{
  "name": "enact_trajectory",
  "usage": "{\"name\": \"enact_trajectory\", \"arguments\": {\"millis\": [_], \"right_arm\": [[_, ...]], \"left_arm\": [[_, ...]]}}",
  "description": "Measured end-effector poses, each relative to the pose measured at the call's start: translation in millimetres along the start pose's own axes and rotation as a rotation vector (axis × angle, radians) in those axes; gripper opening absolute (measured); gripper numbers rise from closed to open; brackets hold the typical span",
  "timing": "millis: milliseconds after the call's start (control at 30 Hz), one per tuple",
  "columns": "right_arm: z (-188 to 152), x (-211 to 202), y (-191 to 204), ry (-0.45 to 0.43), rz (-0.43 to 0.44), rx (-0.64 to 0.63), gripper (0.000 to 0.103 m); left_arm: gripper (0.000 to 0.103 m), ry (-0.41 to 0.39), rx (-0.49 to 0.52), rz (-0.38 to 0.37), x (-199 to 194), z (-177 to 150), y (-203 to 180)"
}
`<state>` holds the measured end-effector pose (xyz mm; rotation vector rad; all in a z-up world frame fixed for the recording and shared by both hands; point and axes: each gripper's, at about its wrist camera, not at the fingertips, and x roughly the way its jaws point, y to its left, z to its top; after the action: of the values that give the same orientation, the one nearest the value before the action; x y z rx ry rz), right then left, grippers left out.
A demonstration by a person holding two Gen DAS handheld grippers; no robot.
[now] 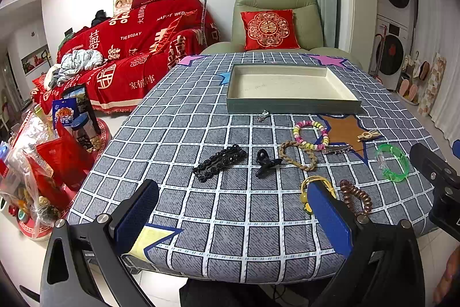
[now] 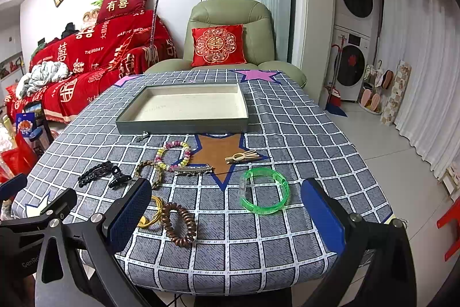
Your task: Organize jewelry
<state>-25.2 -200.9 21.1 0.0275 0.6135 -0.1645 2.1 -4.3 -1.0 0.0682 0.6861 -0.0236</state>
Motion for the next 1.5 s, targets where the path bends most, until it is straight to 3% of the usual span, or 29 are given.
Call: {"name": "enact_trajectory", "arguments": {"millis": [1500], "right_arm": [[0, 1, 2, 0.012, 0.004, -0.001, 0.103]], "left_arm": [[0.103, 0.04, 0.005, -0.001, 13, -3, 3]]}}
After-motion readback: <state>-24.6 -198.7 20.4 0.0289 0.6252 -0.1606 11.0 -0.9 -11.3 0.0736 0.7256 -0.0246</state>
